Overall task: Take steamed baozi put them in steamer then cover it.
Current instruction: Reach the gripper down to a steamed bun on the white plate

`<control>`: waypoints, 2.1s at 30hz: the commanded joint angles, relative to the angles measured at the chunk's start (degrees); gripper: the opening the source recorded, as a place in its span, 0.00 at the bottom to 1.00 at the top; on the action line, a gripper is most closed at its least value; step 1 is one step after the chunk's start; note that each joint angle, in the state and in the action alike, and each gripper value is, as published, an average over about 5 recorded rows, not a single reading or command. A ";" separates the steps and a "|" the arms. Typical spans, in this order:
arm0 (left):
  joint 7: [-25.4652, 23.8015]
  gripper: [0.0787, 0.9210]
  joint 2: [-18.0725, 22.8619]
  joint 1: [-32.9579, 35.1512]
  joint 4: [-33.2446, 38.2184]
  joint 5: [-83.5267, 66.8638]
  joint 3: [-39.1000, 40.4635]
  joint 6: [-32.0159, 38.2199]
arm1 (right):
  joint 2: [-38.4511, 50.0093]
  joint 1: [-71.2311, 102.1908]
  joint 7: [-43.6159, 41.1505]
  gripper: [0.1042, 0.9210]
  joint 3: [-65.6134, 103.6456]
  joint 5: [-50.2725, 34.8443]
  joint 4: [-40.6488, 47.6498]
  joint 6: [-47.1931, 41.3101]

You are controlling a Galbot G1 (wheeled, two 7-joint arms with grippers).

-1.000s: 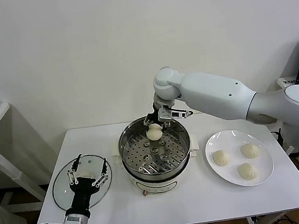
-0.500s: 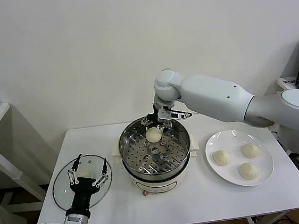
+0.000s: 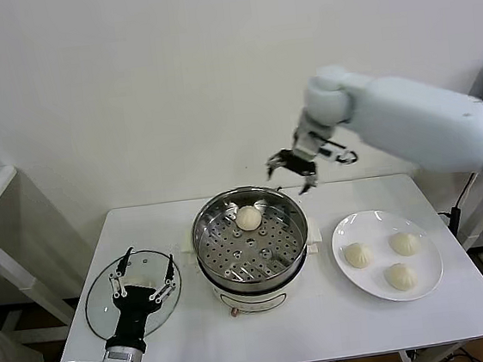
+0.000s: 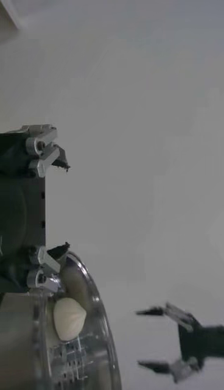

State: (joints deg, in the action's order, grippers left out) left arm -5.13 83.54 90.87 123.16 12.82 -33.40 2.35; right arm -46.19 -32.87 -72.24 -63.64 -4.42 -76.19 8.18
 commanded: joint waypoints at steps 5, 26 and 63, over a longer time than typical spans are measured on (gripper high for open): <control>0.09 0.88 0.23 0.23 0.08 0.71 1.02 0.09 | 15.10 14.52 -2.48 0.88 6.58 -4.24 -0.93 -23.60; 0.14 0.88 0.86 -0.21 -2.00 1.83 0.94 0.14 | 2.95 32.85 2.59 0.88 18.39 6.50 14.81 -17.60; 0.25 0.88 1.09 0.23 -2.29 2.83 1.29 0.38 | 1.37 38.16 4.41 0.61 25.12 11.62 15.53 -16.44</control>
State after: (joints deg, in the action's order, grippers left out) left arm -4.87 84.63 91.08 120.95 15.59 -32.12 2.68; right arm -44.74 4.68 -67.97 -39.23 6.84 -60.75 -8.34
